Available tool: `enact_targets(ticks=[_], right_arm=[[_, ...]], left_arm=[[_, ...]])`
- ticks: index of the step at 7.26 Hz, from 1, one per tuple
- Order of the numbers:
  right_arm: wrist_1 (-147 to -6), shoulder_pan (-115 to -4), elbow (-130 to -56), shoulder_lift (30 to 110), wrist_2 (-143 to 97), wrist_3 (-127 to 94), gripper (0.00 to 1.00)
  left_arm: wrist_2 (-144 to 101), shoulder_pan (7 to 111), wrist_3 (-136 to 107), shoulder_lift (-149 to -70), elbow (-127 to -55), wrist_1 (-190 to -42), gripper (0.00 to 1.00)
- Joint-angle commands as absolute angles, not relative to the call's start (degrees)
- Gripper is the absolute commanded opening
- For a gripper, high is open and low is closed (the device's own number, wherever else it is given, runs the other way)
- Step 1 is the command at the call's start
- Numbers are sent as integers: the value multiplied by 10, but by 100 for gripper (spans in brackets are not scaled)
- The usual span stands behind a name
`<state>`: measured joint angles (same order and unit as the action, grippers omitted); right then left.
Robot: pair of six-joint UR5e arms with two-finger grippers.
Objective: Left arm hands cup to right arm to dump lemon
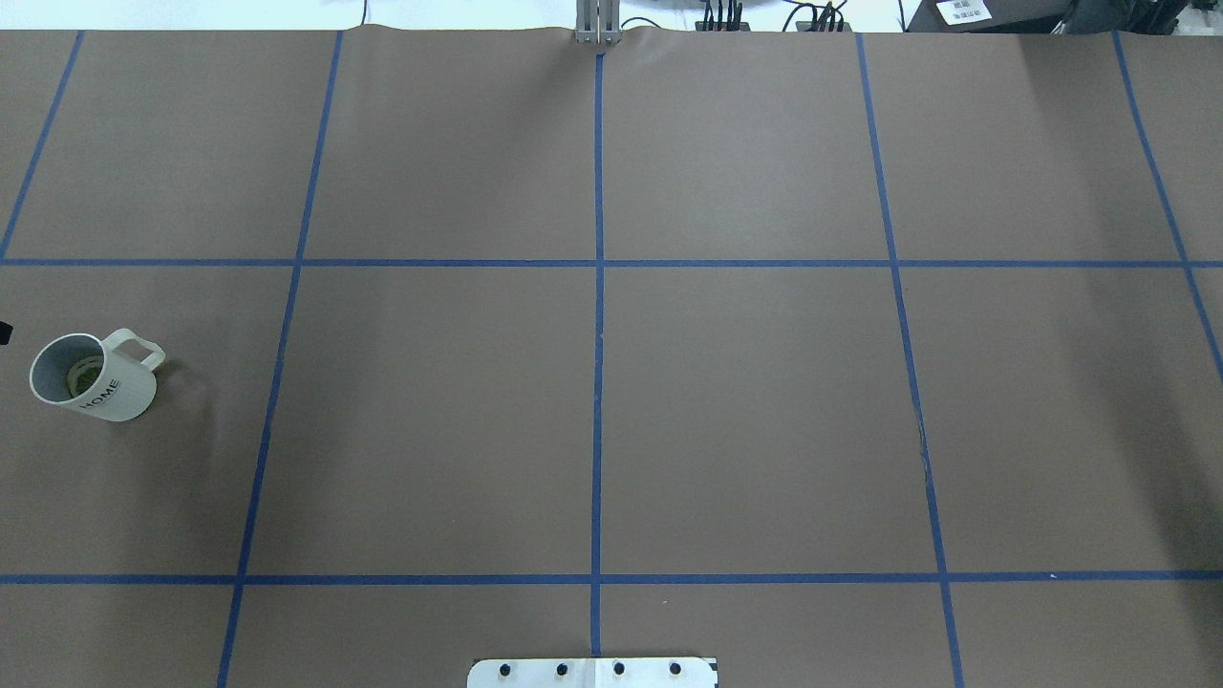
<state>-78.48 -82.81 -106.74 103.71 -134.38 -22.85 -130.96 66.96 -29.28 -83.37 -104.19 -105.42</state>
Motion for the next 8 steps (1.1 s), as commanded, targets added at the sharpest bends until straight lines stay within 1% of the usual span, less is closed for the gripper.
enact_targets(ticks=[1, 8], right_arm=[[-785, -828, -1067, 1037, -1344, -229, 100], [-787, -828, -1067, 1037, -1345, -228, 100]], left_arm=[[-1305, 650, -314, -846, -1031, -1055, 100], [-1300, 627, -315, -850, -1030, -1055, 100]])
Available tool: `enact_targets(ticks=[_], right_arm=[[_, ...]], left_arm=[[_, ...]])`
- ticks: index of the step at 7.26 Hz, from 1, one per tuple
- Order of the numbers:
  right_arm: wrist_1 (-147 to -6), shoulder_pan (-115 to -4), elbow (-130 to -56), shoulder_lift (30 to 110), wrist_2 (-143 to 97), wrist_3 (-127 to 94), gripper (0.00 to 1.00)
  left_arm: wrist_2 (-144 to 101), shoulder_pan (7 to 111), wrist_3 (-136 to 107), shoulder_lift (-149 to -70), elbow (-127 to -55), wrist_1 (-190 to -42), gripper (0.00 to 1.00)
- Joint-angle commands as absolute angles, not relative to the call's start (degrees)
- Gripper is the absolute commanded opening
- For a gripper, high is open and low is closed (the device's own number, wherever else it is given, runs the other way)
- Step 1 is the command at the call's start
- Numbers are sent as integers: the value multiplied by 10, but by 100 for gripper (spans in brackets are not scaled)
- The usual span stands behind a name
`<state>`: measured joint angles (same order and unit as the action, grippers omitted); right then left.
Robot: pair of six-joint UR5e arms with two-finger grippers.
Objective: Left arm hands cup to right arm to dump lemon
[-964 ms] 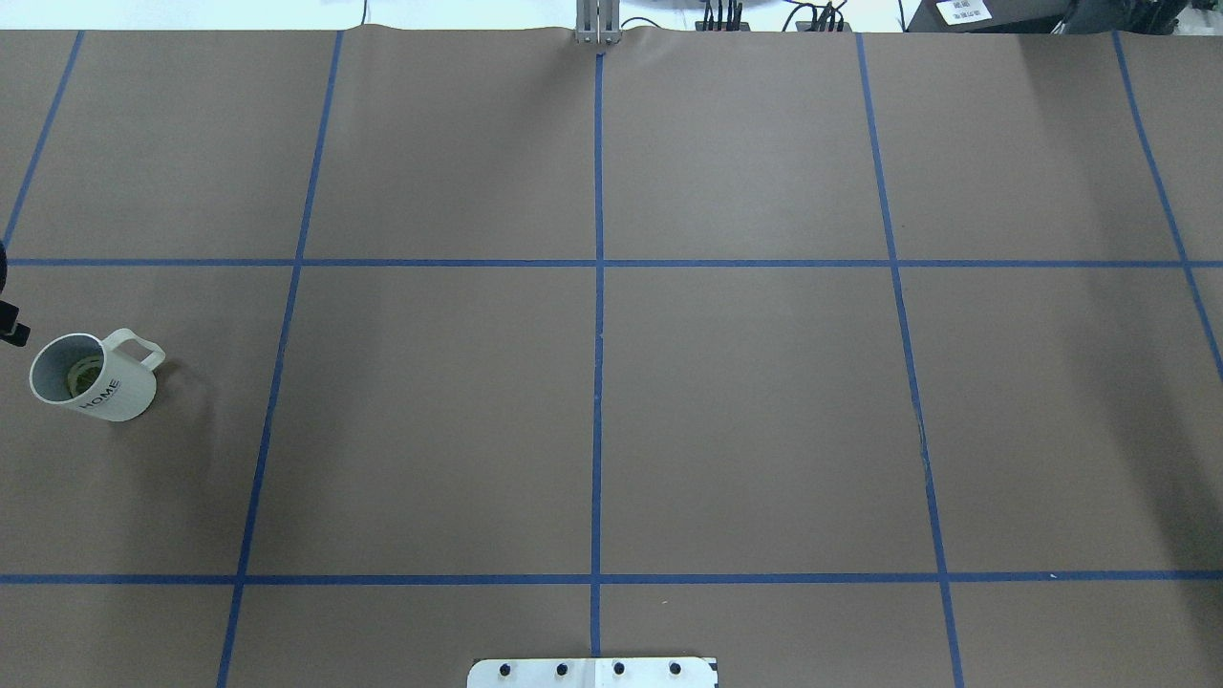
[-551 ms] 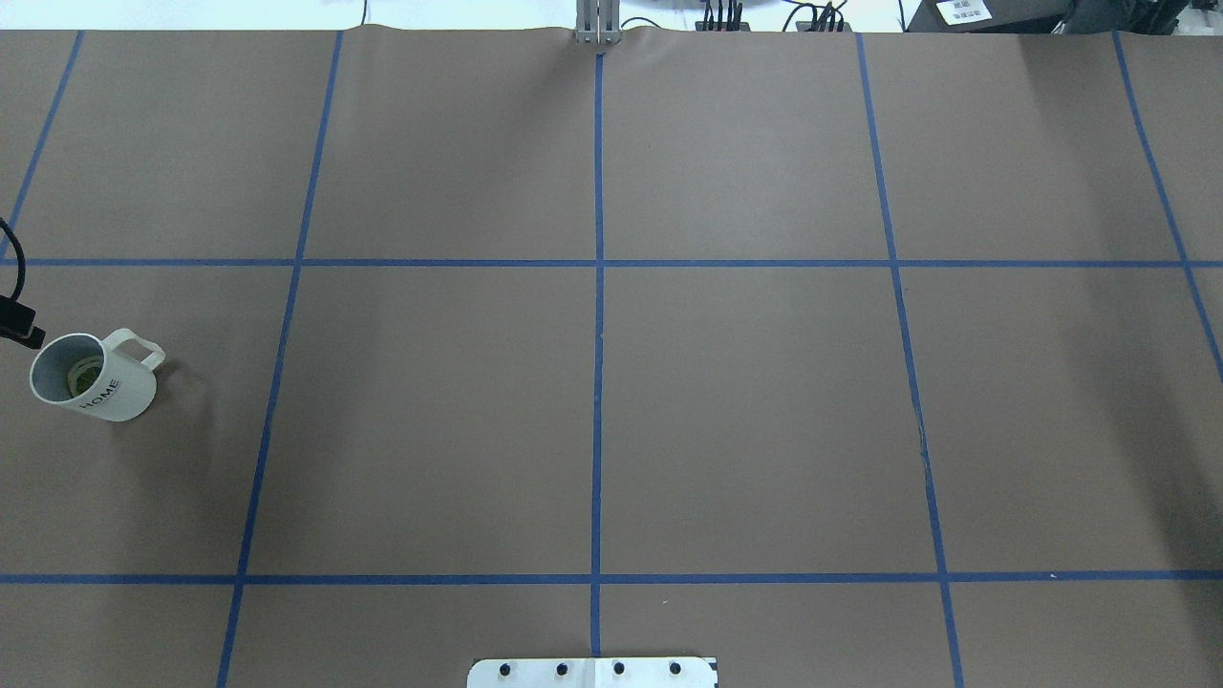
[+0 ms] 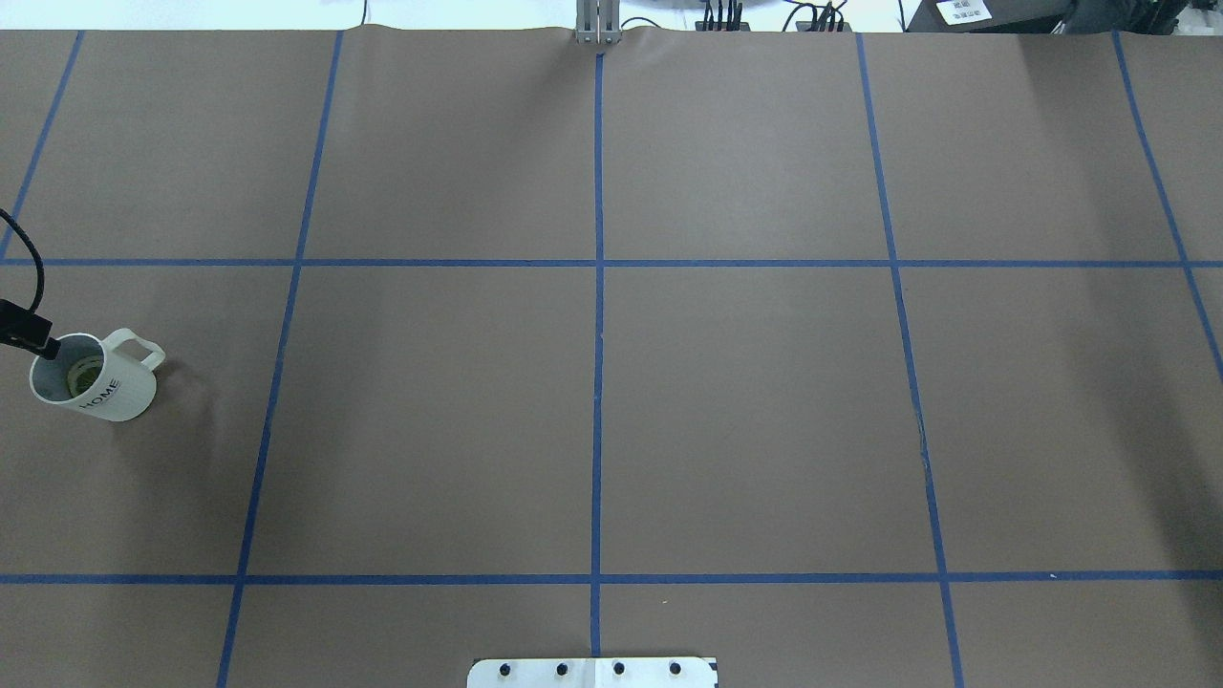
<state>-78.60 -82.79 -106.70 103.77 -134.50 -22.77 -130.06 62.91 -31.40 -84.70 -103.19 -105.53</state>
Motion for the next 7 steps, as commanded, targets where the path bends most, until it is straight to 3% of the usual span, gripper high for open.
enact_targets(ticks=[1, 4, 5, 6, 7], right_arm=[[-787, -828, -1067, 1038, -1345, -228, 100], [-785, -828, -1063, 1037, -1345, -228, 100], [-785, -828, -1063, 1037, -1345, -228, 100], [-786, -828, -1063, 1037, -1344, -228, 100], [-785, -828, -1063, 1037, -1345, -228, 100]], left_arm=[[-1300, 626, -313, -851, -1025, -1055, 100], [-1299, 595, -312, -860, -1005, -1056, 98], [-1299, 589, -312, -863, -1004, -1056, 91], [-1298, 584, -312, -863, -999, -1056, 79], [-1298, 580, -313, -863, -999, -1056, 51]])
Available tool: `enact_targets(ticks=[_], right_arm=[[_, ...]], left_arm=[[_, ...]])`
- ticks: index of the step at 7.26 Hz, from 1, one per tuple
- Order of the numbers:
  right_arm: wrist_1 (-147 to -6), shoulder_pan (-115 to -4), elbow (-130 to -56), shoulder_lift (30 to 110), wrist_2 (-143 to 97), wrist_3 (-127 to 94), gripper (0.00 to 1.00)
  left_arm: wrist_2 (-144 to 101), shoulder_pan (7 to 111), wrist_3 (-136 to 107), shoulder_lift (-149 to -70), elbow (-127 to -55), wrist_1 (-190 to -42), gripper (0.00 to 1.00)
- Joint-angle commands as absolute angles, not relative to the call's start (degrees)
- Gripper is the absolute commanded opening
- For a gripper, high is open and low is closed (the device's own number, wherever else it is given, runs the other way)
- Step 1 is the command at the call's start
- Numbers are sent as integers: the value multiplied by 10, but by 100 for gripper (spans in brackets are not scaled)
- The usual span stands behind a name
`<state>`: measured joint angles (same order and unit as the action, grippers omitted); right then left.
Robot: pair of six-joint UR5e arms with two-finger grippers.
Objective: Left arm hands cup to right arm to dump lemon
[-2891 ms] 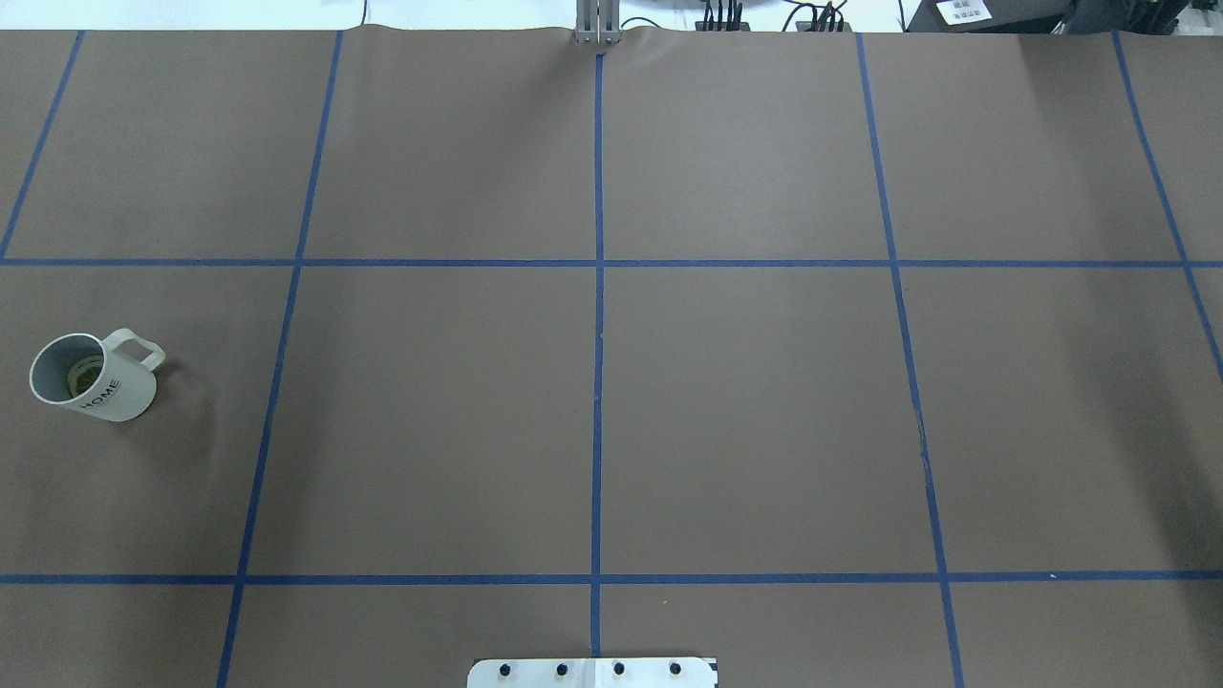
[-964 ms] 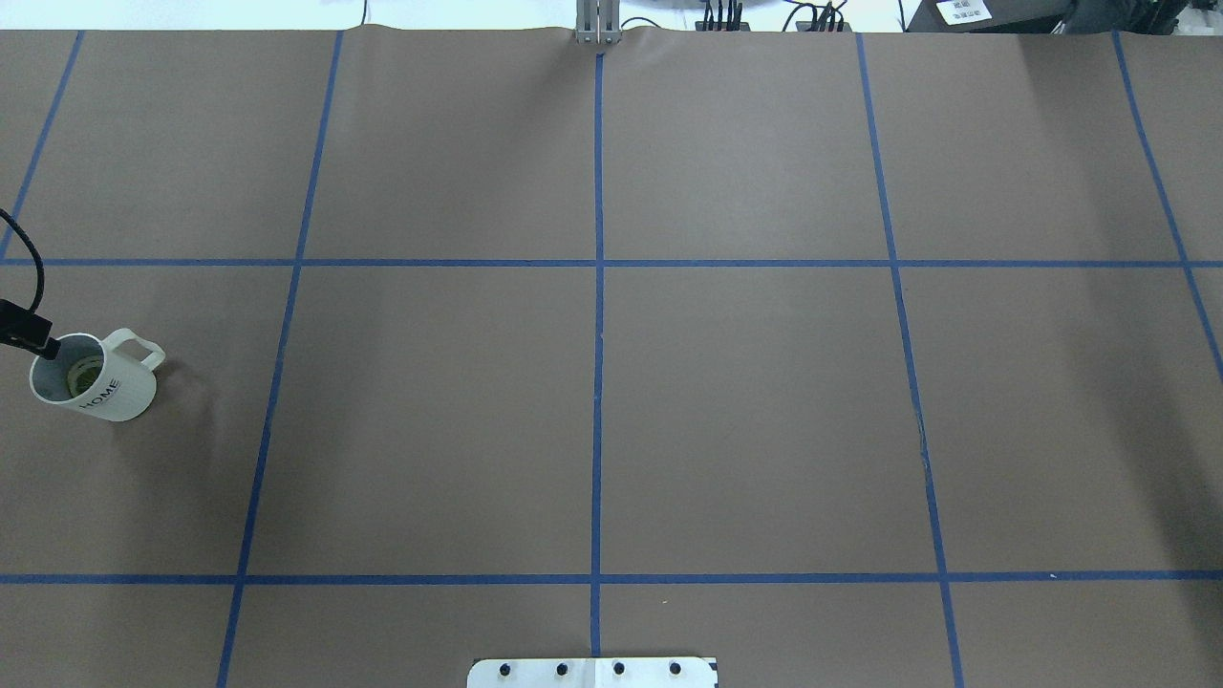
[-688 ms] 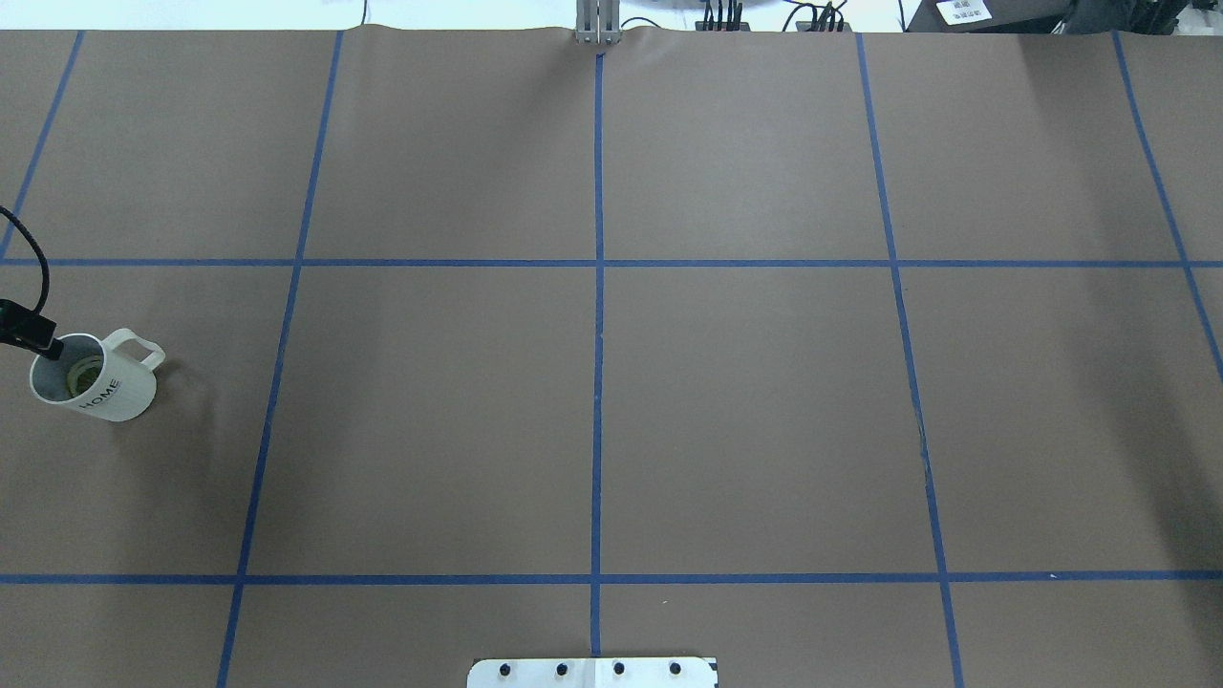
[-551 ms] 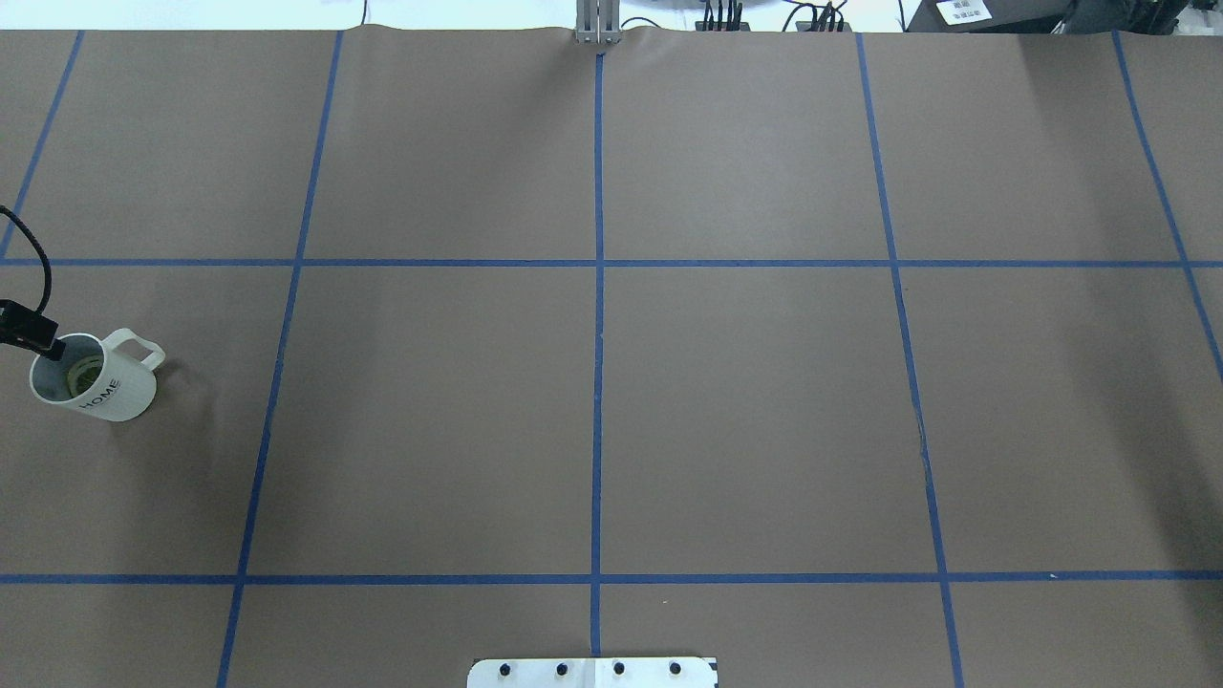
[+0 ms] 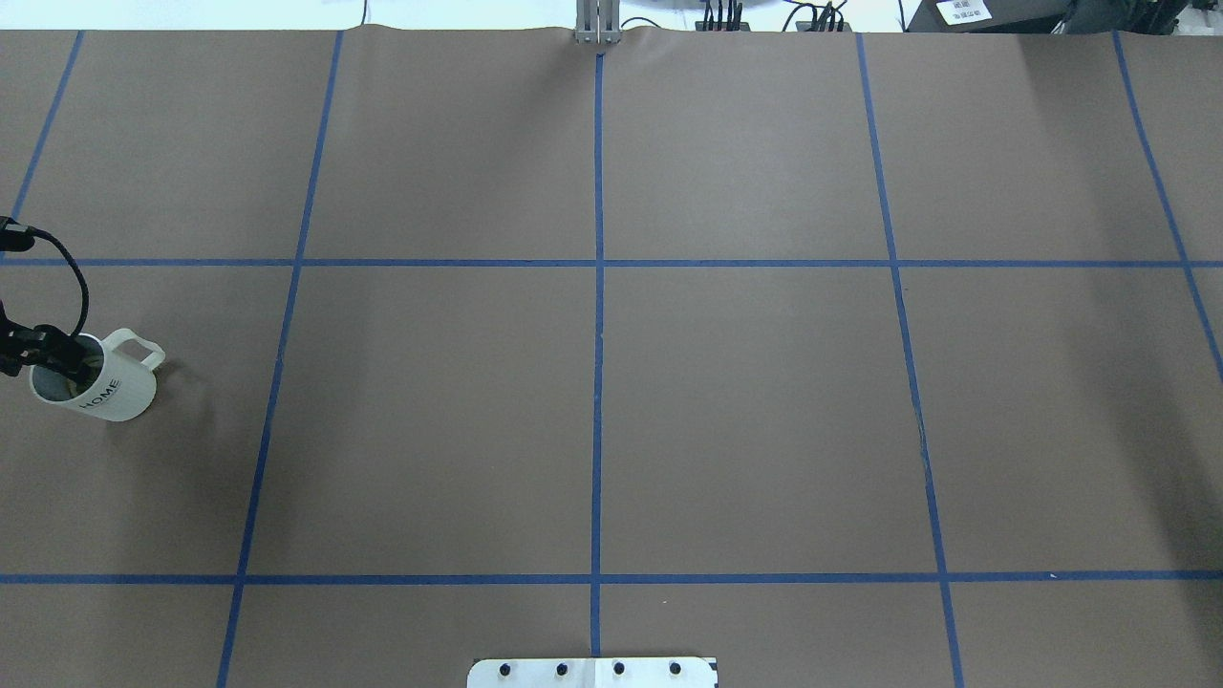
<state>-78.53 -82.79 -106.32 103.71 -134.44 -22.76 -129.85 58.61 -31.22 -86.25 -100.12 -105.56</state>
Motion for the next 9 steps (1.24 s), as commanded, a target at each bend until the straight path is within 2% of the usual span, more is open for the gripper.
enact_targets(ticks=[1, 2, 4, 6, 7, 9], right_arm=[[-786, -828, -1063, 1037, -1345, -228, 100], [-786, -828, -1063, 1037, -1345, -229, 100], [-786, -828, -1063, 1037, -1346, -229, 100], [-786, -828, -1064, 1037, -1346, -229, 100], [-784, -828, -1066, 1036, -1350, -229, 100], [-737, -826, -1067, 1034, -1381, -220, 100]], left_arm=[[-1298, 578, -313, -863, -999, -1056, 30], [-1298, 572, -314, -863, -1000, -1056, 0], [-1305, 572, -320, -864, -1026, -1051, 0], [-1353, 574, -322, -874, -1103, -975, 0], [-1355, 575, -343, -906, -1151, -905, 0], [-1354, 566, -491, -1015, -1160, -869, 0]])
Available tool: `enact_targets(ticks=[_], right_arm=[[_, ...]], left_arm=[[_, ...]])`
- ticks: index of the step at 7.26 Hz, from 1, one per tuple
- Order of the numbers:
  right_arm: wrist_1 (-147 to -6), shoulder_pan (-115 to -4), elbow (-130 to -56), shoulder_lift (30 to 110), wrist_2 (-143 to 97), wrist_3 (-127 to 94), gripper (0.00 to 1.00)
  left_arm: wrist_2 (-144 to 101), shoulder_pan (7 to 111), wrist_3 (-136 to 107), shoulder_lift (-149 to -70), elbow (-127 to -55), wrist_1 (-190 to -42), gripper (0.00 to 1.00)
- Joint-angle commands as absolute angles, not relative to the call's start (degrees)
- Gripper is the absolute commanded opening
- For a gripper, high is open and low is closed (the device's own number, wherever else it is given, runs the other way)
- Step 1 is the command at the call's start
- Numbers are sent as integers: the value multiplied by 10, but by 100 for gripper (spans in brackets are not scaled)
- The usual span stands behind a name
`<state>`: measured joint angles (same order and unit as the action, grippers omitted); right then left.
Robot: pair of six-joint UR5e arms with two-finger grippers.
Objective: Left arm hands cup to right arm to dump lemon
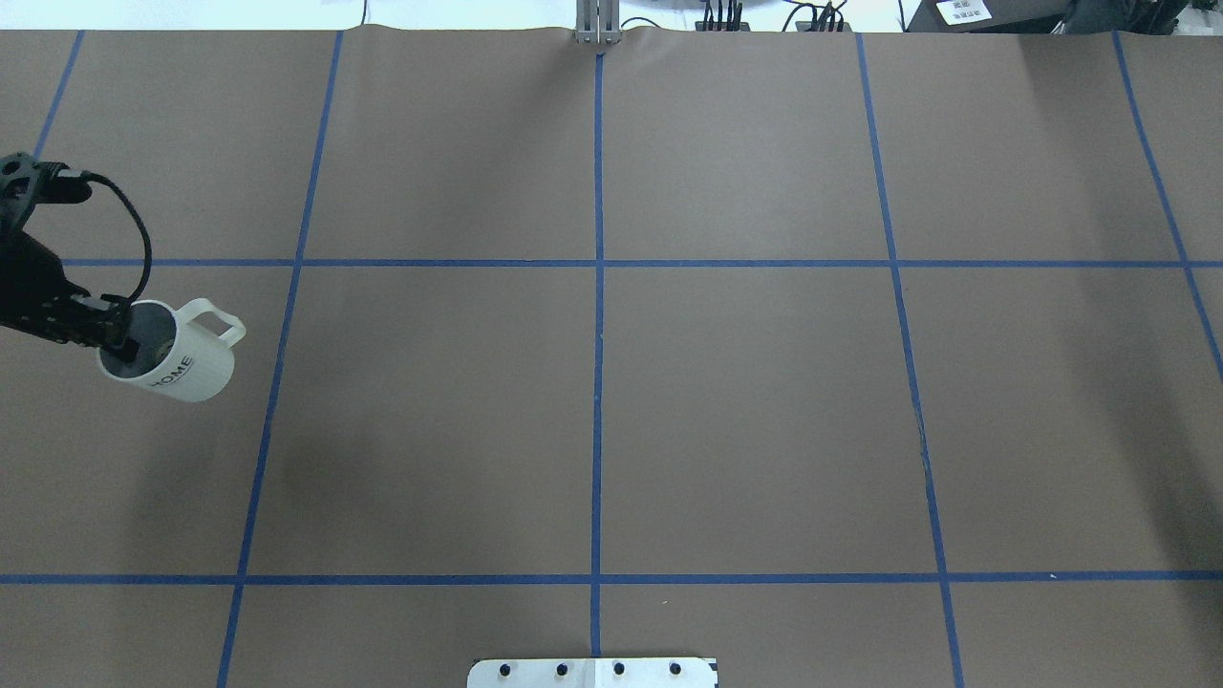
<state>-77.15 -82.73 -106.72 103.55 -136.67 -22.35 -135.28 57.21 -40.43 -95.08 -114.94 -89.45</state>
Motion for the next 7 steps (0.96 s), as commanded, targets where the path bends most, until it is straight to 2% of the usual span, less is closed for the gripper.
enact_targets(ticks=[1, 2, 3, 5, 7], right_arm=[[-660, -824, -1060, 1037, -1392, -230, 100], [-633, -824, -1059, 1035, -1403, -229, 100], [-548, -802, -1060, 1032, -1407, -250, 100], [-383, -720, -1059, 1023, -1331, -348, 100], [-314, -644, -1066, 993, -1250, -464, 100]], left_arm=[[-1354, 534, -576, -1063, -1158, -867, 0], [-1347, 482, -663, -1110, -1151, -854, 0], [-1317, 463, -721, -1170, -1135, -828, 0], [-1292, 425, -830, -1305, -1065, -774, 0], [-1266, 403, -880, -1370, -1005, -773, 0]])
